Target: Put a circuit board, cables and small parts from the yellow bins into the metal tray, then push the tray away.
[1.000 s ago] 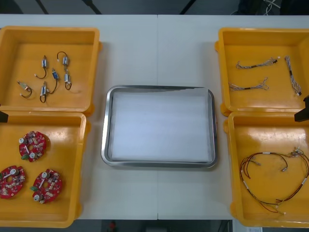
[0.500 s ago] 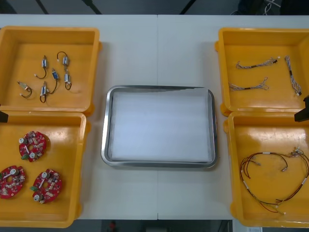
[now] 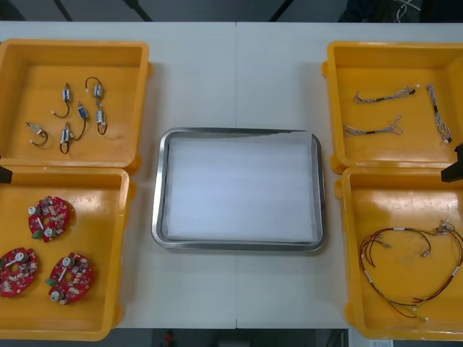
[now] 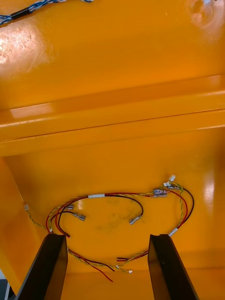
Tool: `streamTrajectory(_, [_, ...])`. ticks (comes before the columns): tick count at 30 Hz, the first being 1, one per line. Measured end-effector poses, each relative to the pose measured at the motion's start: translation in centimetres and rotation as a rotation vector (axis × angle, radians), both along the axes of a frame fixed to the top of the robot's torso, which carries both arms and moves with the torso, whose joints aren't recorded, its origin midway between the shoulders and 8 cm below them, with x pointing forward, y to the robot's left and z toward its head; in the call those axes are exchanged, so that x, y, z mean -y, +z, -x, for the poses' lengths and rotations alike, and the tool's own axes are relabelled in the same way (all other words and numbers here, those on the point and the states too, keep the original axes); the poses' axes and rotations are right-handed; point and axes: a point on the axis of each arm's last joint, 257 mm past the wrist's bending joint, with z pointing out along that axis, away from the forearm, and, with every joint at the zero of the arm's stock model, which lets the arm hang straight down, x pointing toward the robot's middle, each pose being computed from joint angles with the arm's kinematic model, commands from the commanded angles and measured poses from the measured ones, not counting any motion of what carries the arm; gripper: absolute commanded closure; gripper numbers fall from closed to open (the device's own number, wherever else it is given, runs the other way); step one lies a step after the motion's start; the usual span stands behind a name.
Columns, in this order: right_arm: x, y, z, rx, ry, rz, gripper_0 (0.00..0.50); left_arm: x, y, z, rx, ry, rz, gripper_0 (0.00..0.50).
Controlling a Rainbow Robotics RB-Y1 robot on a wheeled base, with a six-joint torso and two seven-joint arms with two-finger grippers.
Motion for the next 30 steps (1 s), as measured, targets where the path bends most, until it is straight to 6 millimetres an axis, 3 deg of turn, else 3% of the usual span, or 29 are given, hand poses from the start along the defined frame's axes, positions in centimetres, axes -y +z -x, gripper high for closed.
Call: streamTrajectory(30, [0.00, 0.00, 0.00, 0.000, 0.000, 0.000, 0.000, 0.00, 0.00, 0.00, 0.000, 0.000, 0.000, 0.000])
